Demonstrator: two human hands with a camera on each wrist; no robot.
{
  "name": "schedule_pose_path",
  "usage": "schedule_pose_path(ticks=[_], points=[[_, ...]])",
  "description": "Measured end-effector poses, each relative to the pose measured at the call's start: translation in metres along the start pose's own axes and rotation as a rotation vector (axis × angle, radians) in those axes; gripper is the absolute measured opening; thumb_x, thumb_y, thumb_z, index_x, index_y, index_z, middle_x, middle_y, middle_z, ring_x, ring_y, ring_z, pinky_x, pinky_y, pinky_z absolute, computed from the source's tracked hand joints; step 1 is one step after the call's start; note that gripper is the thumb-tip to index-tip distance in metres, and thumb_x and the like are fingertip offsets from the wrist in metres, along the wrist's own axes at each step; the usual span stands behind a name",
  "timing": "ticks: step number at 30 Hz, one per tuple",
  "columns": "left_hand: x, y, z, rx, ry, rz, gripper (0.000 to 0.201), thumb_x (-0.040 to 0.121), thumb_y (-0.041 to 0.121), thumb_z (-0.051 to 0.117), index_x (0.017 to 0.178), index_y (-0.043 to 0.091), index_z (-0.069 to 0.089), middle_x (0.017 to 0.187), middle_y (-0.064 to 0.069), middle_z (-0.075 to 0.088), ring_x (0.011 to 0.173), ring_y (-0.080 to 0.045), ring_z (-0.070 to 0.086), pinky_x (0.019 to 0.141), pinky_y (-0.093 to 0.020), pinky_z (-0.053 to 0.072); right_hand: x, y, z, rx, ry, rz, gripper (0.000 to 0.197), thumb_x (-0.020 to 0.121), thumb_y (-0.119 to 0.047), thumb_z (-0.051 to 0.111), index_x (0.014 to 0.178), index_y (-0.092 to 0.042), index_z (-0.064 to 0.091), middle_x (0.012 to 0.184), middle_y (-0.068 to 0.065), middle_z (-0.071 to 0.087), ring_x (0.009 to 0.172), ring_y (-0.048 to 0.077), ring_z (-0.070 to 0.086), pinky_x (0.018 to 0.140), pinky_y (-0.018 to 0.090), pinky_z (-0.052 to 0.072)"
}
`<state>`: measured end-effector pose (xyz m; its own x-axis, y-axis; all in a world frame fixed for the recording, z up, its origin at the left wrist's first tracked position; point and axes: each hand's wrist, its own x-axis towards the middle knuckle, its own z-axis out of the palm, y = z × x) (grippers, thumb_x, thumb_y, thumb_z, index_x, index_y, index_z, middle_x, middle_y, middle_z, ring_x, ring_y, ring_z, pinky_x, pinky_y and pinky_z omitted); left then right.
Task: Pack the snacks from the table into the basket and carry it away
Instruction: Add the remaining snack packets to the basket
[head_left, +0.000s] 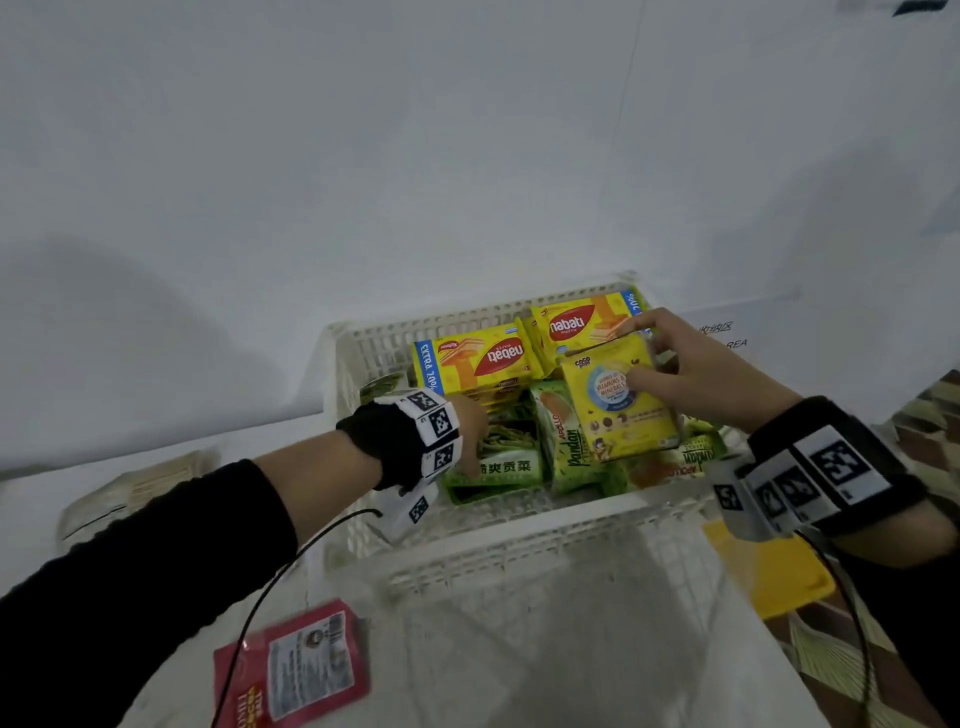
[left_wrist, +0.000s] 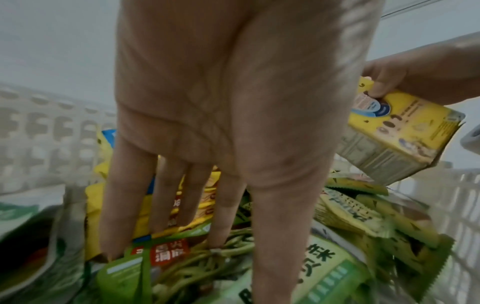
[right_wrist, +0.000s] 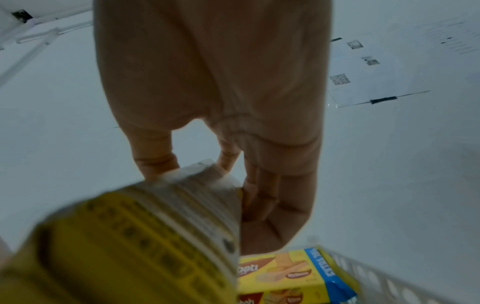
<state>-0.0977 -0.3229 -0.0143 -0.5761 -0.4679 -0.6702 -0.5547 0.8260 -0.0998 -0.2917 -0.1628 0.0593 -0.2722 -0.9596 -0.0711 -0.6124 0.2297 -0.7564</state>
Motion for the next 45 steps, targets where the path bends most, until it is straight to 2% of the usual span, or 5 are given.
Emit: schedule_pose_path(ticks=[4,15,32,38,45], points=[[0.007,0.005,0.013,0.041,0.052,-0.046,0.072,0.085,0.051,0.064,0.133,0.003,0.043,0.118,-0.014,0.054,0.087,-0.024,0.051,0.059,-0.028,0.040,0.001,0.001,0.001,0.007,-0.007,-0.009,0.036,0.085,-0.024,0.065,0.101,-0.052,0.048,0.110,0.015,0.057,0.092,0.029,0.068,0.073,0.051,0.058],[-0.031,-0.015,-0.011,-0.271,0.158,-0.007,0.042,0.085,0.051,0.064,0.086,0.010,0.056,0.080,-0.005,0.058,0.061,-0.015,0.047,0.053,-0.022,0.038,0.000,-0.009,0.003,-0.088,-0.050,-0.055,0.041,0.087,-0.027,0.068,0.121,-0.038,0.048,0.117,0.006,0.056,0.094,0.015,0.065,0.074,0.028,0.053],[-0.115,-0.114,0.070,-1.092,0.601,-0.230,0.077,0.080,0.030,0.076,0.142,0.008,0.034,0.139,-0.008,0.042,0.084,-0.021,0.067,0.070,-0.032,0.060,0.066,-0.116,0.138,-0.485,-0.620,0.063,0.050,0.087,-0.033,0.068,0.128,-0.015,0.045,0.103,0.000,0.061,0.079,0.019,0.066,0.071,0.031,0.057],[-0.111,-0.108,0.087,-1.285,0.666,-0.176,0.075,0.085,0.025,0.071,0.147,0.013,0.031,0.132,-0.011,0.048,0.086,-0.020,0.063,0.056,-0.023,0.058,0.081,-0.112,0.180,-0.693,-0.838,0.255,0.047,0.091,-0.048,0.057,0.110,-0.006,0.069,0.101,0.003,0.075,0.094,0.017,0.070,0.088,0.028,0.053],[-0.112,-0.110,0.090,-1.359,0.658,-0.156,0.074,0.086,0.025,0.069,0.148,0.014,0.030,0.134,-0.012,0.046,0.085,-0.023,0.066,0.058,-0.028,0.060,0.081,-0.121,0.180,-0.823,-0.896,0.168,0.033,0.084,-0.038,0.071,0.074,-0.007,0.064,0.072,0.006,0.073,0.056,0.013,0.062,0.057,0.023,0.052]])
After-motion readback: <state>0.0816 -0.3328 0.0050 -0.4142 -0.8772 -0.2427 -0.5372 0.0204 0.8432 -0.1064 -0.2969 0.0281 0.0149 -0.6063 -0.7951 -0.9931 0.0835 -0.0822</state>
